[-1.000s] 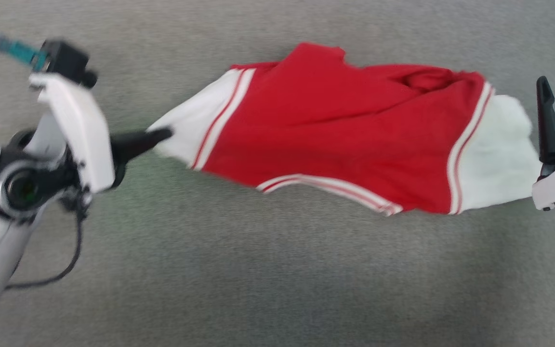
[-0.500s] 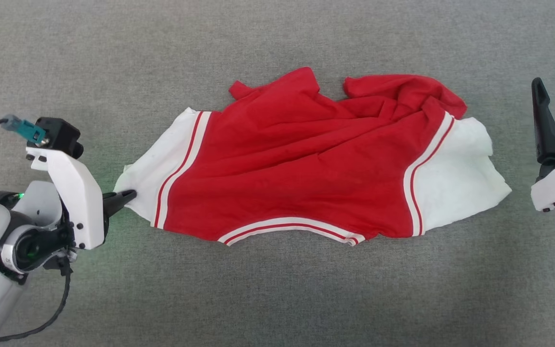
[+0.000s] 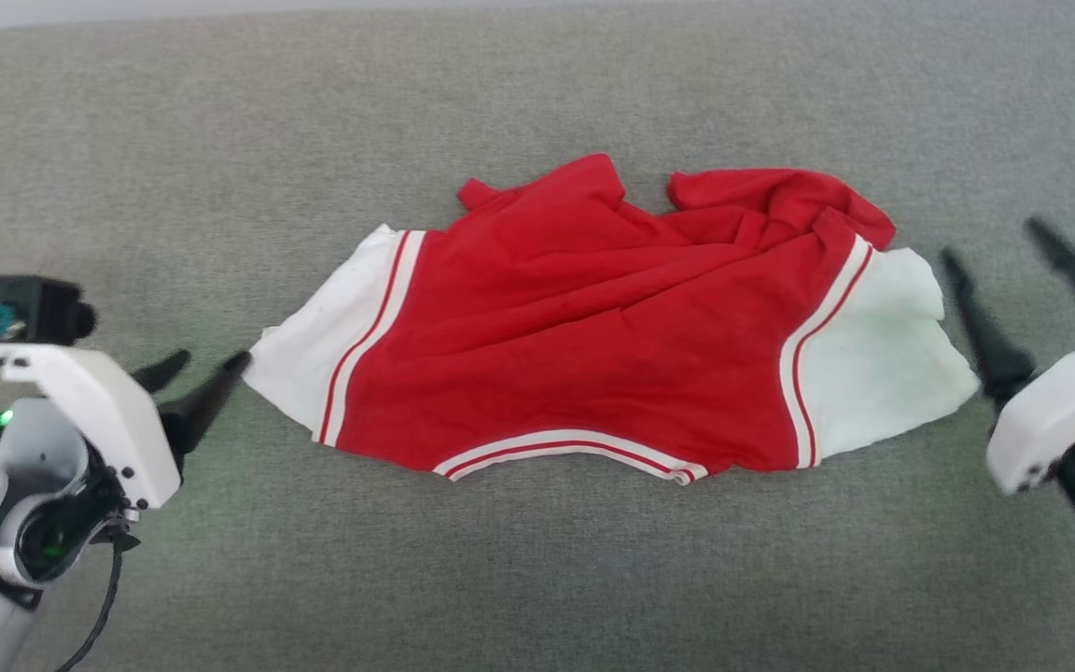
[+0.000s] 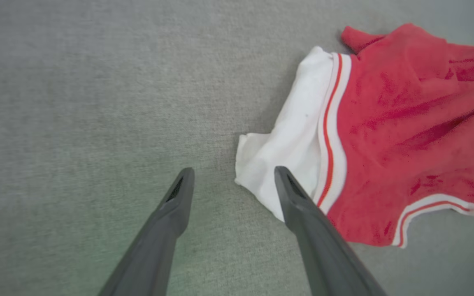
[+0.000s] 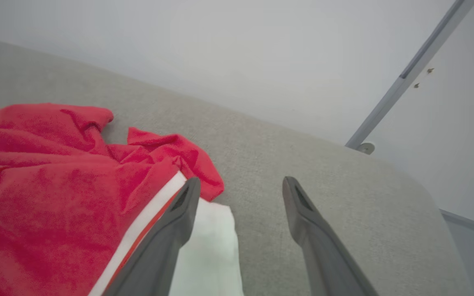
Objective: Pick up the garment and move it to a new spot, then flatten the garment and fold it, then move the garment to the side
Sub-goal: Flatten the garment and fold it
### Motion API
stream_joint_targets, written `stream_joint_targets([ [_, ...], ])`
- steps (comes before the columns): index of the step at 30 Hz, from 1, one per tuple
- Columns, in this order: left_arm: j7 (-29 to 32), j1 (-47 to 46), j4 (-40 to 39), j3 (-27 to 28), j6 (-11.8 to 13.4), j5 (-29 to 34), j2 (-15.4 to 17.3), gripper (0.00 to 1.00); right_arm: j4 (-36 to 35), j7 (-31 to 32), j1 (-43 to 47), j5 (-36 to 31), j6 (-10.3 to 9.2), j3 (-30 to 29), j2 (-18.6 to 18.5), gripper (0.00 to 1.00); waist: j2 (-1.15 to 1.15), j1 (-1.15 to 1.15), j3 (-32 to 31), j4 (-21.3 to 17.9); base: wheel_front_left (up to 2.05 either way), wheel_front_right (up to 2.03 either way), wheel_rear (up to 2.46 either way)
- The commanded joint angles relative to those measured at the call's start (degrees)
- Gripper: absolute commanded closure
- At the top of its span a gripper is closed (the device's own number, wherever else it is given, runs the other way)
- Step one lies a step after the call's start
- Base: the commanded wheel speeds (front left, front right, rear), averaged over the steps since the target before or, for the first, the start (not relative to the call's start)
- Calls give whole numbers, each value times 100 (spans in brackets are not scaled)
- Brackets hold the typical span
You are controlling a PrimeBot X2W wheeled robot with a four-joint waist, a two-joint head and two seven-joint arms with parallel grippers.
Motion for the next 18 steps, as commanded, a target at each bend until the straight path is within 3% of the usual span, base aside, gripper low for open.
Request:
stream_joint_targets([
  [1,-322,187,-61,102,92,143,-27,0,-132,166,159,219,-2,266,-257,0,0,0,-35,54,0,0,0],
  [5,-1457,631,-225,355,460,436,-150,0,-552,802,525,930,-2,989,-1205,0,0,0,-6,148,0,0,0],
  [11,-2992,1189,-485,617,880,822,-579,0,-1164,1786,969,1948,-3,1494,-2462,0,0,0,209,333,0,0,0],
  [13,-3283,1278,-580,704,974,960,-764,0,-1387,2091,1031,2155,-2,1650,-2858,0,0,0,282,417,0,0,0],
  [18,-3472,1372,-743,855,1120,1486,-1149,0,-1651,2402,883,2324,-3,1832,-3335,0,0,0,448,612,0,0,0],
])
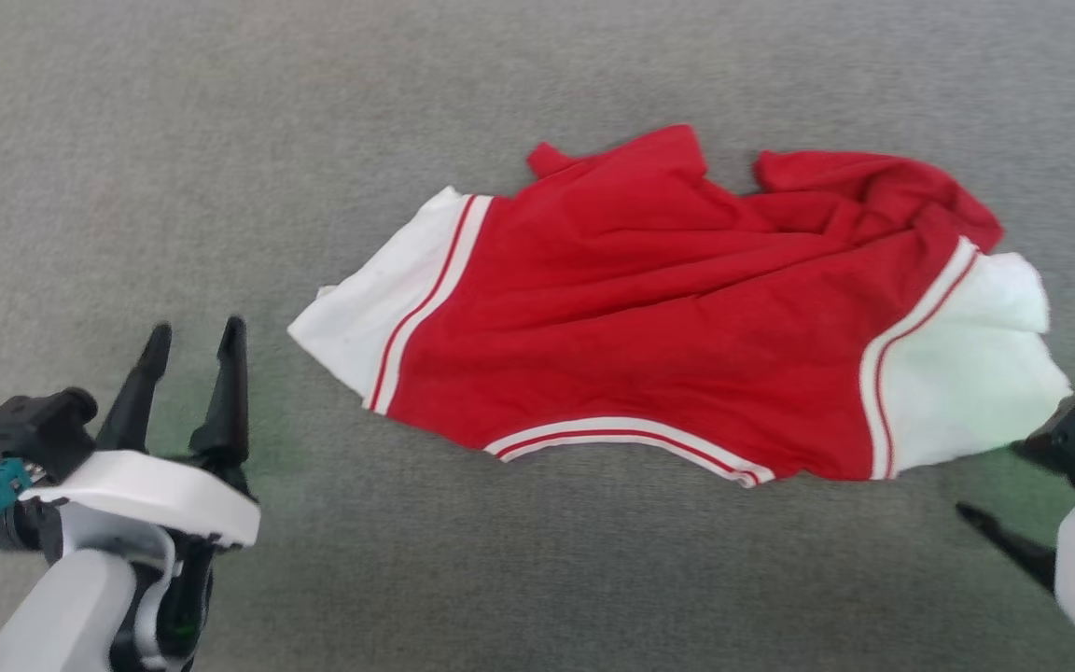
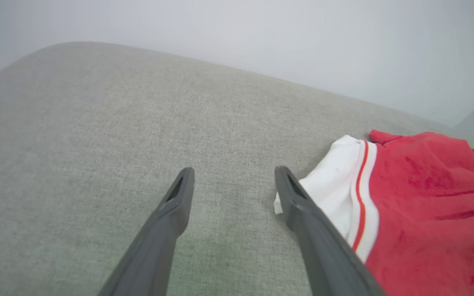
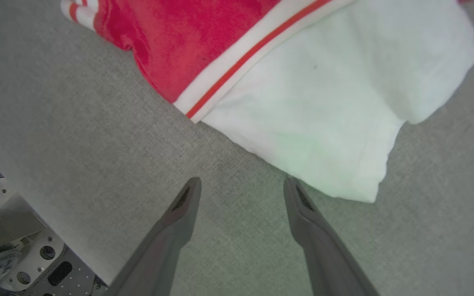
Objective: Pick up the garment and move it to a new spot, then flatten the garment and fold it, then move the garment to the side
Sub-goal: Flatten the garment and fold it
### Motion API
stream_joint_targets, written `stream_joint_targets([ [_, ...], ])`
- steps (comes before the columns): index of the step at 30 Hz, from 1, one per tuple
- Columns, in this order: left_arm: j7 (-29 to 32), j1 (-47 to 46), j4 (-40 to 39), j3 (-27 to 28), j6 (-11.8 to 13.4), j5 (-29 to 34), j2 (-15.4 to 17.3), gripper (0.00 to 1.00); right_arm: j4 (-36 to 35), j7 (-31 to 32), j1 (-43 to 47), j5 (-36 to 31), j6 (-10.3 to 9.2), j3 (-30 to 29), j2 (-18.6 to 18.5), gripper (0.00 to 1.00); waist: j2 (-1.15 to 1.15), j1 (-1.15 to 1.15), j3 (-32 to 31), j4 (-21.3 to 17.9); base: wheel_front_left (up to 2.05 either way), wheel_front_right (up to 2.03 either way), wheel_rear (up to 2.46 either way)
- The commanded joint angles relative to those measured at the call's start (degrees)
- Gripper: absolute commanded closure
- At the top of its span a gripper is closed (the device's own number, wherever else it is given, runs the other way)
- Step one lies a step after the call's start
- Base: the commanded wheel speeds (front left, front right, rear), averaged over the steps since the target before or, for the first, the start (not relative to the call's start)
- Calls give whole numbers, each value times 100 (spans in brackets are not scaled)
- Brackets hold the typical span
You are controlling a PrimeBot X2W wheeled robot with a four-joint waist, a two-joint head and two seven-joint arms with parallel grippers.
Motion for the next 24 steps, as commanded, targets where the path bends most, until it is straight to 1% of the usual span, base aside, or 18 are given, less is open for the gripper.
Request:
stream_joint_targets([
  [1,-56,-1,-75,86,50,199,-36,0,-28,11,-131,-45,-3,6,-32,0,0,0,103,121,0,0,0],
  [5,-48,131,-407,476,216,1553,-549,0,-83,112,-411,-102,-3,309,-228,0,0,0,237,349,0,0,0],
  [7,-48,240,-511,604,180,2079,-815,0,-77,177,-558,-128,-3,482,-312,0,0,0,298,450,0,0,0],
  [9,-50,299,-613,738,100,2573,-1044,0,-31,254,-677,-156,-3,679,-397,0,0,0,353,552,0,0,0],
  [12,-51,435,-701,932,-57,3105,-1365,0,68,354,-844,-202,-3,957,-513,0,0,0,419,680,0,0,0],
  [14,-50,520,-744,1072,-190,3314,-1583,0,169,397,-915,-266,-3,1154,-558,0,0,0,462,746,0,0,0],
  [17,-51,587,-796,1296,-396,3577,-1816,0,386,427,-989,-381,-11,1403,-619,0,0,0,521,816,0,0,0],
  [18,-51,612,-793,1369,-467,3638,-1892,0,468,438,-996,-414,-18,1463,-615,2,0,0,535,825,0,0,0],
  [19,-52,625,-795,1446,-539,3669,-1946,0,536,458,-1017,-456,-21,1536,-625,21,0,0,550,832,0,0,0],
  [20,-52,634,-808,1530,-606,3717,-2005,0,572,471,-1042,-488,-21,1620,-640,53,0,0,567,833,0,0,0],
  [21,-52,645,-814,1617,-673,3755,-2058,0,640,475,-1043,-463,-23,1656,-621,89,0,0,576,829,0,0,0],
  [22,-52,660,-812,1689,-744,3791,-2103,0,684,465,-1056,-463,-25,1687,-612,100,0,0,583,826,0,0,0],
  [24,-52,665,-829,1851,-887,3864,-2167,0,736,461,-1109,-519,-25,1735,-602,100,0,0,596,799,0,0,0],
])
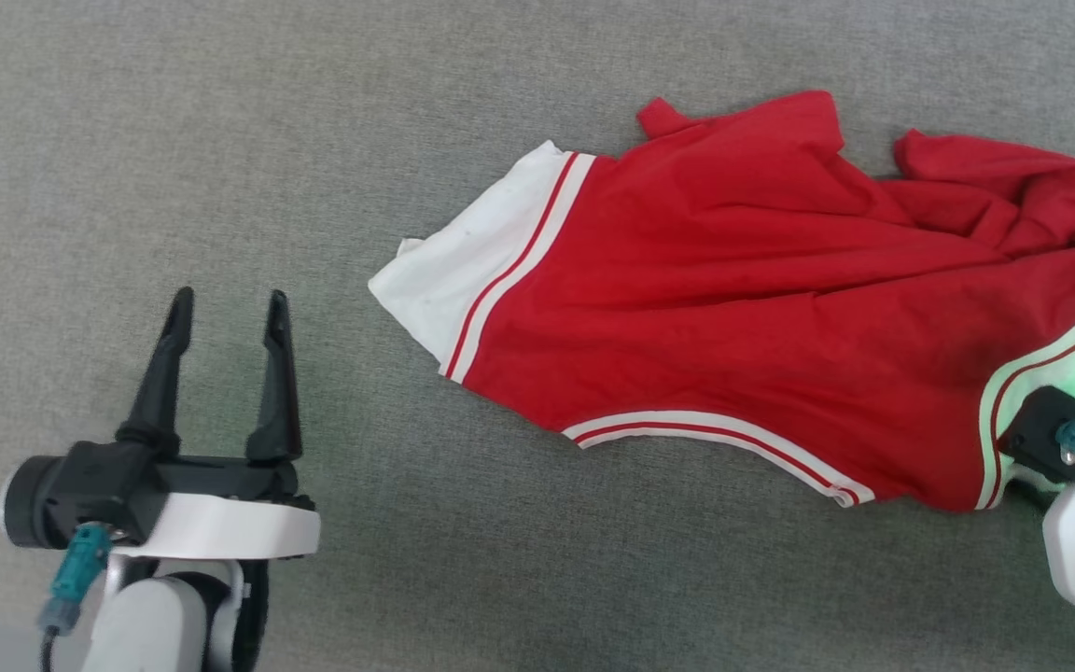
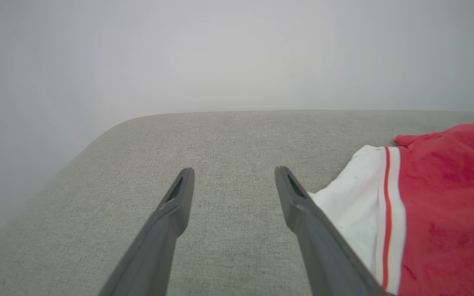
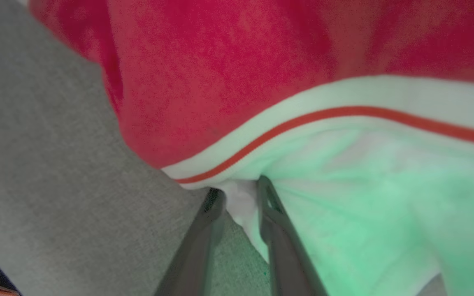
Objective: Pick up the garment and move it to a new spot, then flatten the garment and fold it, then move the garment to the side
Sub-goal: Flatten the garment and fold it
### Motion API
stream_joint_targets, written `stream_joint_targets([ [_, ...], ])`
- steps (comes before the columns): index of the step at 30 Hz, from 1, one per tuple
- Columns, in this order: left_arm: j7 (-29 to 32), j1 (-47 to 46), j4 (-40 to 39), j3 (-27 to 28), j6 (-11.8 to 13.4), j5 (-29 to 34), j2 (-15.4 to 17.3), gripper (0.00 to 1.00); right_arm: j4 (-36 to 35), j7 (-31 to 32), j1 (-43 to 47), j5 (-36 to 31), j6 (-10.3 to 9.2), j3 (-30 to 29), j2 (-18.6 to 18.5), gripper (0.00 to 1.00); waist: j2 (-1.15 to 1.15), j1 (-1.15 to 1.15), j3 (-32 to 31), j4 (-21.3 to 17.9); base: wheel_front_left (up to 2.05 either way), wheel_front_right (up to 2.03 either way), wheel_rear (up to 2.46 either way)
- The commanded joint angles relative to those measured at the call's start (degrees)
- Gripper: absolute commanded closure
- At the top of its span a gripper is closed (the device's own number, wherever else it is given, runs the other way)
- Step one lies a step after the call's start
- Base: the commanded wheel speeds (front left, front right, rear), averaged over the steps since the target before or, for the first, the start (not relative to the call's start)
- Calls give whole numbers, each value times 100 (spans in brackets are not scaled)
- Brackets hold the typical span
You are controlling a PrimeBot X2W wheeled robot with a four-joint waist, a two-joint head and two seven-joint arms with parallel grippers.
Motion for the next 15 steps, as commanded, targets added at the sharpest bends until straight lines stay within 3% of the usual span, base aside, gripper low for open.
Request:
stream_joint_targets([
  [1,-28,41,-47,139,-147,105,-46,0,446,99,120,-123,-51,225,122,100,0,0,14,-37,0,0,0],
  [5,-28,-72,-43,313,-511,258,15,0,467,38,42,-145,-47,221,193,100,0,0,14,-124,0,0,0],
  [8,-28,-264,4,296,-784,380,297,0,449,8,13,-182,-47,186,241,100,0,0,0,-186,0,0,0],
  [12,225,-636,317,-147,-983,278,1104,0,362,-5,-5,-261,-43,157,330,100,0,0,-27,-267,0,0,0],
  [15,1097,-1016,270,-1213,-983,-243,2179,0,286,36,-38,-312,-41,213,388,100,0,0,-21,-337,0,0,0],
])
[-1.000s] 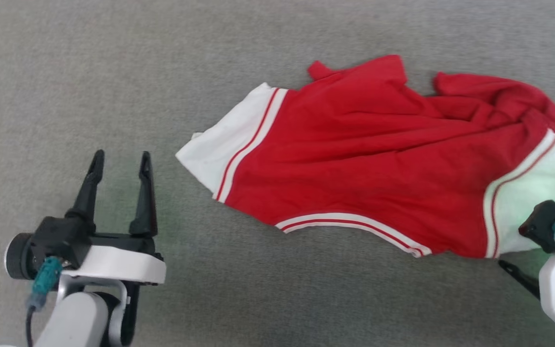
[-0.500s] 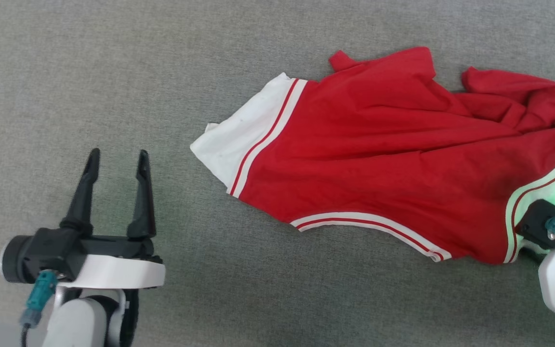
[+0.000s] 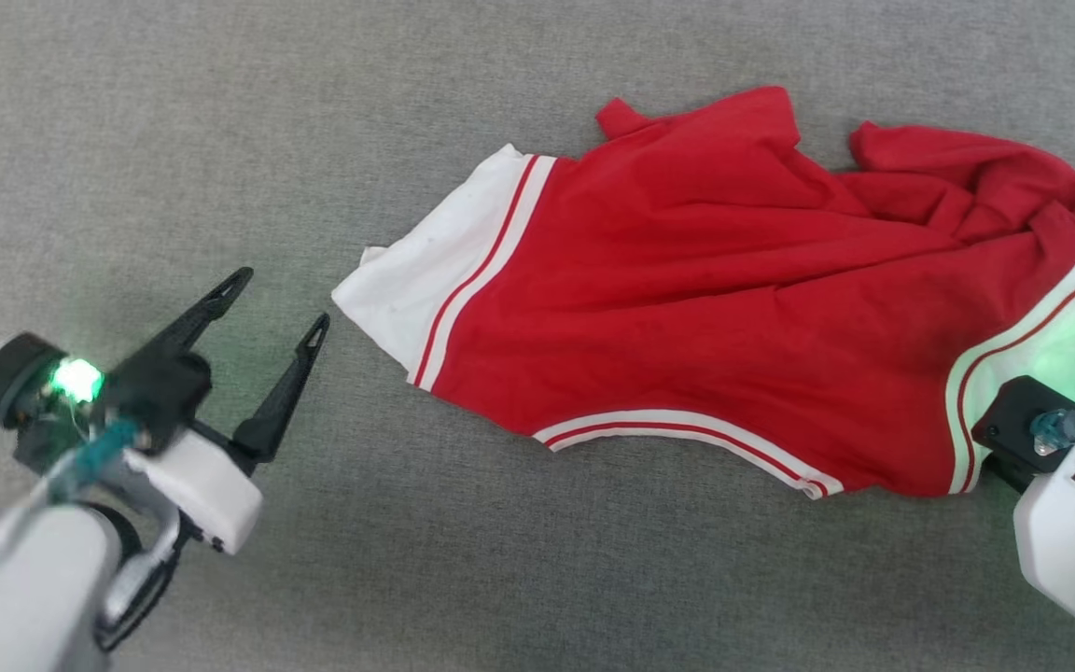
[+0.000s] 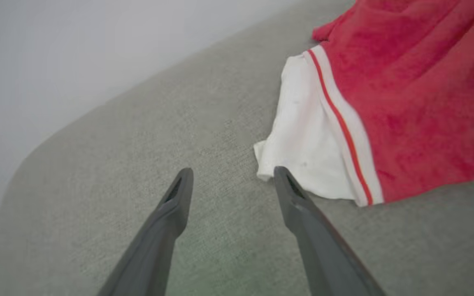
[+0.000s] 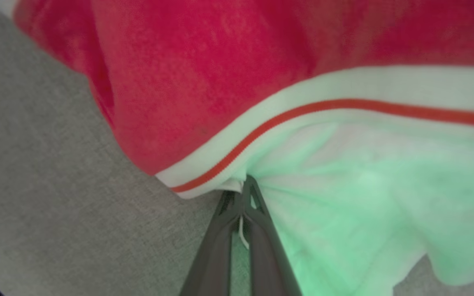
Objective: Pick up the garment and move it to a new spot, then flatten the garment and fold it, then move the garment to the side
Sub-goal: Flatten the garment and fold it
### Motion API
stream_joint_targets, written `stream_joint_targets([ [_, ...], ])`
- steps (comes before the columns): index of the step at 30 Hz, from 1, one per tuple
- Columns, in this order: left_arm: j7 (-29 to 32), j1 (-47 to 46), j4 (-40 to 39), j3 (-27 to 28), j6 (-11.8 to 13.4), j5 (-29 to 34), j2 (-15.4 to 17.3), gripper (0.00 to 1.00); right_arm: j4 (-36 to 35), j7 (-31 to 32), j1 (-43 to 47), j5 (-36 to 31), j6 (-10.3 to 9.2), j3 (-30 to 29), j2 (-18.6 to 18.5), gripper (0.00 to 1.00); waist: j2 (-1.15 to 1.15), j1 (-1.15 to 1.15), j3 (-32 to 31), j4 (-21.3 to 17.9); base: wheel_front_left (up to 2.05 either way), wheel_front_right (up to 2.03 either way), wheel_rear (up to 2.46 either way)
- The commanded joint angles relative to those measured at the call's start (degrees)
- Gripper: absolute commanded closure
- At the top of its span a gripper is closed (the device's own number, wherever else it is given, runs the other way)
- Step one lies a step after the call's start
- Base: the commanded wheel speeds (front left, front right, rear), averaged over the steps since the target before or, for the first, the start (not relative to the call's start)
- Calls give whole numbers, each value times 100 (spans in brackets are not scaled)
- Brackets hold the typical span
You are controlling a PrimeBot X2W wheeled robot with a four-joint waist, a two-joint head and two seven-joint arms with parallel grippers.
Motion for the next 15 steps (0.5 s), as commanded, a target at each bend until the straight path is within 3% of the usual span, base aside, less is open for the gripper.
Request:
stream_joint_targets([
  [1,531,-327,-166,-599,0,-628,583,0,184,139,113,-71,-29,180,70,100,0,0,18,-53,0,0,0],
  [5,1743,-989,-587,-1652,-3,-2174,1574,0,150,169,25,-97,-28,231,113,100,0,0,101,-118,0,0,0],
  [6,1743,-989,-587,-1652,-3,-2174,1574,0,150,169,25,-97,-28,231,113,100,0,0,101,-118,0,0,0],
  [10,2800,-1876,-646,-2391,-5,-3699,2031,0,166,158,-91,-143,-30,264,190,100,0,0,242,-209,0,0,0],
  [15,3296,-2571,-266,-2937,-5,-4421,2068,0,204,159,-196,-189,-31,362,294,100,0,0,346,-309,0,0,0],
])
